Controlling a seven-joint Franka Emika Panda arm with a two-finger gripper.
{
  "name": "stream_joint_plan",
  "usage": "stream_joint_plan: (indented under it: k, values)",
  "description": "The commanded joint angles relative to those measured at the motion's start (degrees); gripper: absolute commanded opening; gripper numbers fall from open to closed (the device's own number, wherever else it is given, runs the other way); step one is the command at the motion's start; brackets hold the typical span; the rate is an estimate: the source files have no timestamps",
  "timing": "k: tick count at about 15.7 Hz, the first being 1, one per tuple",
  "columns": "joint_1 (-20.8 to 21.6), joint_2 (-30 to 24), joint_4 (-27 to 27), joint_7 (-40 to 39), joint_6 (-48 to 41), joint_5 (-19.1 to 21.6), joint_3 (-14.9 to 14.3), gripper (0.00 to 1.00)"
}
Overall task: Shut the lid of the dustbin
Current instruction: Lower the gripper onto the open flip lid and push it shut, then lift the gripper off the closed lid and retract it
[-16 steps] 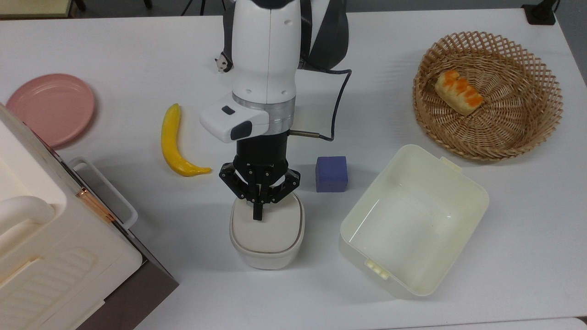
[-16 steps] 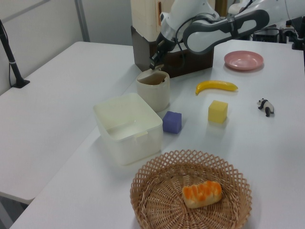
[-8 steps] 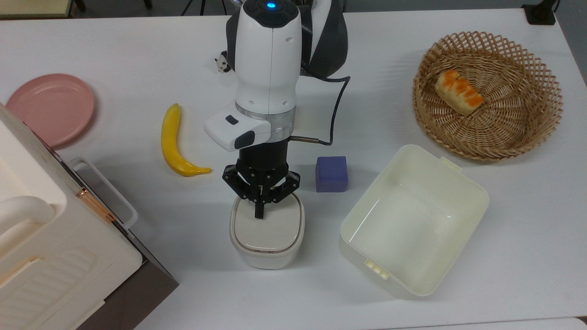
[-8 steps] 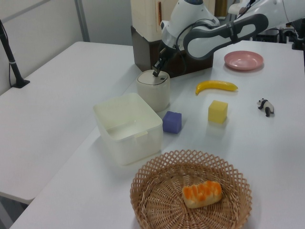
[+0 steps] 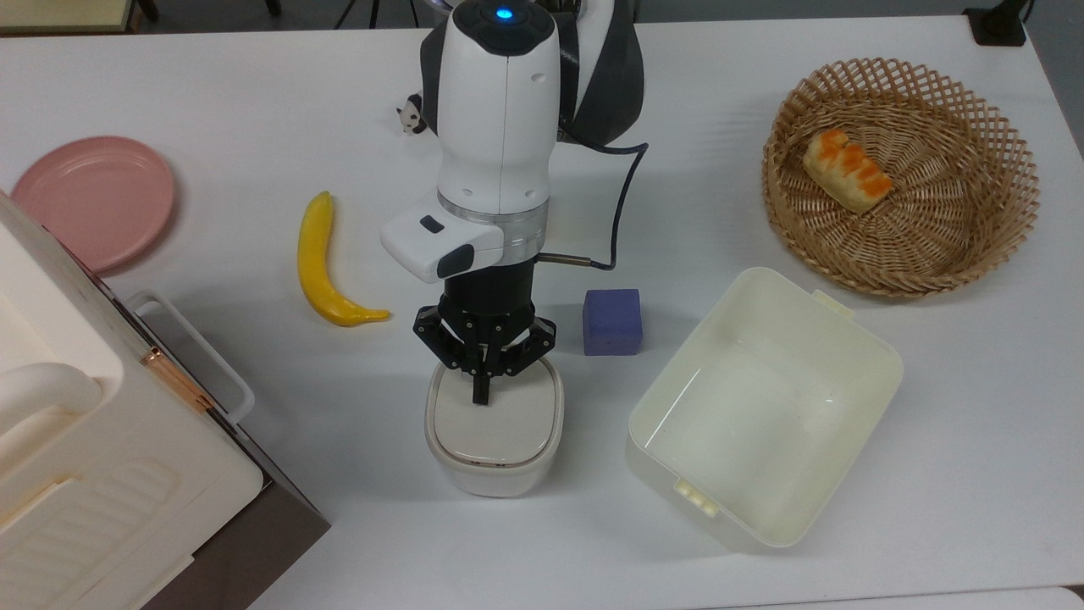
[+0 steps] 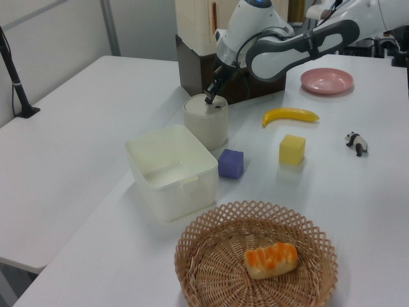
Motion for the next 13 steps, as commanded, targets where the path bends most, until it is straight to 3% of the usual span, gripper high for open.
stream_joint_plan:
  k: [1,6,13]
  values:
    - [1.45,2.51,-1.54,-0.77,-0.81,-0.25,-0.61,0.0]
    - [1.97,2.16,-1.27,-0.33,-0.81,0.28,-0.61,0.0]
    - [1.89,-4.07,-1.27,1.34,-0.55,0.28,-0.7,0.0]
